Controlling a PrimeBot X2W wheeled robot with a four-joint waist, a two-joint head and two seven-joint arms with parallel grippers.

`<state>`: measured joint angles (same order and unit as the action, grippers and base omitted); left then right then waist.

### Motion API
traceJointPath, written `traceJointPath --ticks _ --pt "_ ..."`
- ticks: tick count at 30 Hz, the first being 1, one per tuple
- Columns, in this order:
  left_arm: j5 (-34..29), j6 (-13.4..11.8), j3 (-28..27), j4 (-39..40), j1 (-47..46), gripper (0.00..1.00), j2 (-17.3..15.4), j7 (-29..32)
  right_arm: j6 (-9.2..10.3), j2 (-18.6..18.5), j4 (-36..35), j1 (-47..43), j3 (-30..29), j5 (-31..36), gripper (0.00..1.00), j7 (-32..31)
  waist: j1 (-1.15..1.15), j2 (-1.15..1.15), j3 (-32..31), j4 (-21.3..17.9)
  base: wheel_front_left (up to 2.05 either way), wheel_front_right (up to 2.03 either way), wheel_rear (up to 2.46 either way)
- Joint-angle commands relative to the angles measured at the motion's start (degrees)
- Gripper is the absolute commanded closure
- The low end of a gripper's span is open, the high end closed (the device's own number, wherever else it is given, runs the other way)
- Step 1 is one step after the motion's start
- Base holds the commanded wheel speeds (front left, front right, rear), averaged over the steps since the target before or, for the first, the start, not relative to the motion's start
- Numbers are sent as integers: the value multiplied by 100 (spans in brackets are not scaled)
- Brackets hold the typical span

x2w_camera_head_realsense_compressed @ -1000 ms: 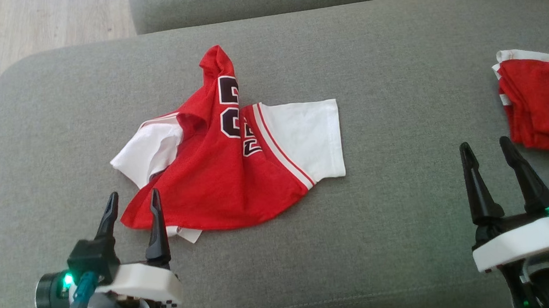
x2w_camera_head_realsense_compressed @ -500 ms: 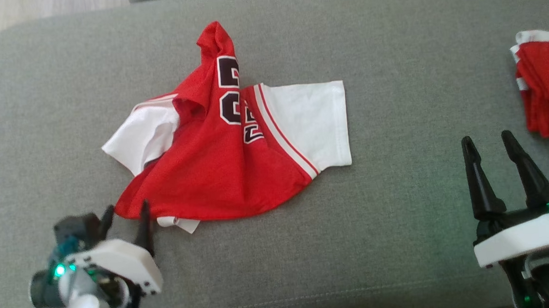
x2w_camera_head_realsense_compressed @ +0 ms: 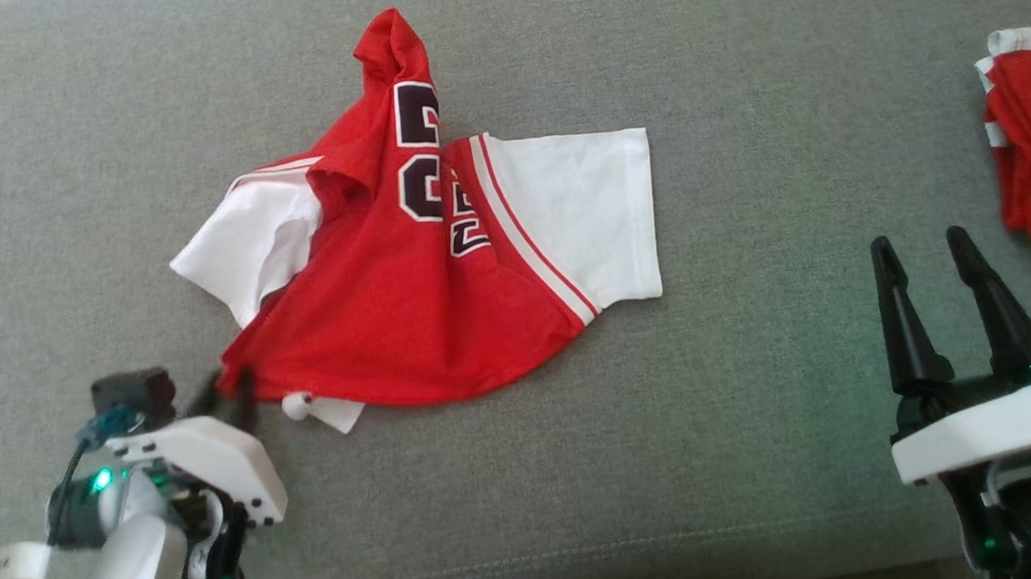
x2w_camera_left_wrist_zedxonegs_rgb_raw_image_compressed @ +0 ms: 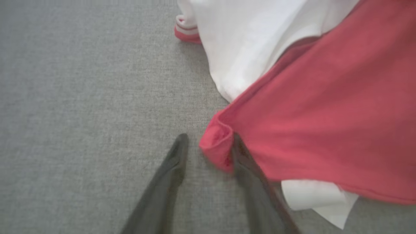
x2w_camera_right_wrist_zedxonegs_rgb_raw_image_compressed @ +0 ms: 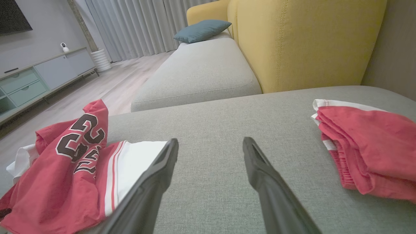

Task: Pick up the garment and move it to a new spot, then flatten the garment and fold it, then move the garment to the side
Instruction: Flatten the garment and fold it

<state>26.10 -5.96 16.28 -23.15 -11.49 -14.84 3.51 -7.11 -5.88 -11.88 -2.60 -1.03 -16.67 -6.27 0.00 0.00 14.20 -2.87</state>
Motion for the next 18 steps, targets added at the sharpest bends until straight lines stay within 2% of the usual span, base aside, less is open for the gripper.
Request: traceJointPath --ticks 1,8,13,18 --pt "-62 43 -115 16 -159 100 -163 31 -37 -106 -171 240 74 -56 0 65 0 0 7 12 0 0 0" --pt "-231 0 33 24 -289 100 -160 -113 -37 -269 166 518 164 -158 0 18 0 0 55 104 0 0 0" --pt "-294 -88 84 277 -375 100 -83 -244 -37 -639 756 1116 414 -376 0 -88 0 0 218 276 0 0 0" --pt "-405 -121 256 632 -594 100 85 -330 -37 -1020 1583 1929 868 -643 0 -277 0 0 554 605 0 0 0"
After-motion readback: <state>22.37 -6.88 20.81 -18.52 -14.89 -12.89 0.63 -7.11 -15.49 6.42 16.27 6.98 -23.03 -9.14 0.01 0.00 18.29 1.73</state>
